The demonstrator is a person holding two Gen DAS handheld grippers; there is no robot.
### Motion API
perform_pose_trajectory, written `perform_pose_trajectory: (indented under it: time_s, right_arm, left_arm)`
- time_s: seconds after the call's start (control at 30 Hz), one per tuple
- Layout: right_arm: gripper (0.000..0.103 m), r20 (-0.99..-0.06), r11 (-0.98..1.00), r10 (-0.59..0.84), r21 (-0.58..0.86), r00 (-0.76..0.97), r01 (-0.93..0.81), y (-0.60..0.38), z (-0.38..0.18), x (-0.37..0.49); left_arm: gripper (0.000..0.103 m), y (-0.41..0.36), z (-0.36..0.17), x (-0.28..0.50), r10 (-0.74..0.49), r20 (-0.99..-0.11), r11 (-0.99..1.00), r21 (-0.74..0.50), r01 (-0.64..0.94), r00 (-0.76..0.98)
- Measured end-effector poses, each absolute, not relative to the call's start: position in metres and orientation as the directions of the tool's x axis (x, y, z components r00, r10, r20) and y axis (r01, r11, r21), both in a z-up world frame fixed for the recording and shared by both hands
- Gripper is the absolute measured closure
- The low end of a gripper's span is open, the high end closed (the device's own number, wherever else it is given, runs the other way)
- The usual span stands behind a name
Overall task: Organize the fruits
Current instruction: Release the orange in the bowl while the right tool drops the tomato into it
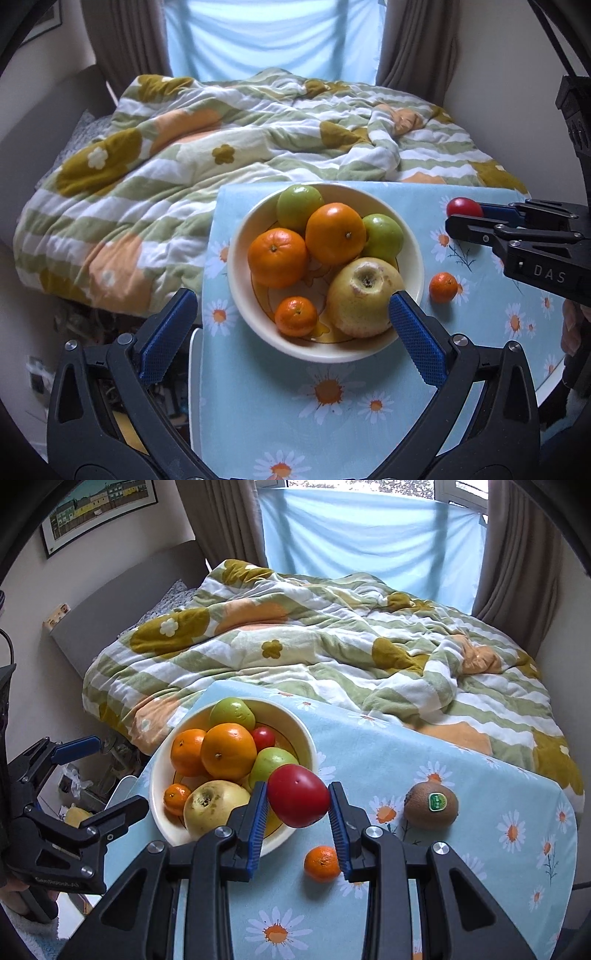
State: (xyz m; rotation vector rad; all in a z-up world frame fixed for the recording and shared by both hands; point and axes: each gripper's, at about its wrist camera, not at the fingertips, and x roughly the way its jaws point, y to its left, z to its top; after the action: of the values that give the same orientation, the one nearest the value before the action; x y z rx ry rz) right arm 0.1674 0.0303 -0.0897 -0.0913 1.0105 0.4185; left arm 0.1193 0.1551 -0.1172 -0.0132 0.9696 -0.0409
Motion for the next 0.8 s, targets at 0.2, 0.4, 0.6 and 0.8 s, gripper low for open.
perform_pose_trajectory:
  time_s: [0.2,0.4,0.6,0.8]
  right_arm:
    - [0.073,-0.859,0.903,0.333,0.173,0.388,-0.394,0.042,-0.116,0.175]
    - [0.072,-0.869,0.908,0.331,0.187,0.368,-0.374,0.047,-0.126,0.177]
    - [0.015,-0.844,0.910,0.354,0.212,0.403,-0.356,0.045,-0.121,0.172]
    - [0.002,-0.819,0.930,0.320,0.176,0.476,-0.323,0.042,-0.109,0.166]
  left_arm:
    - [0.000,0.160,-0.127,0.106,-0.030,-0.838,0.999,-0.045,-0.015,0.545]
    - [0.000,0.167,-0.132,0.097,-0.034,-0.843,0.998,-0.060,-0.030,0.537]
    - [0.000,0.171,-0.129,0.096,-0.047,-0.836,0.997,-0.075,-0.029,0.547]
    - [0.000,0.174,-0.120,0.098,-0.037,-0.830,0.999,-0.053,-0.012,0.556]
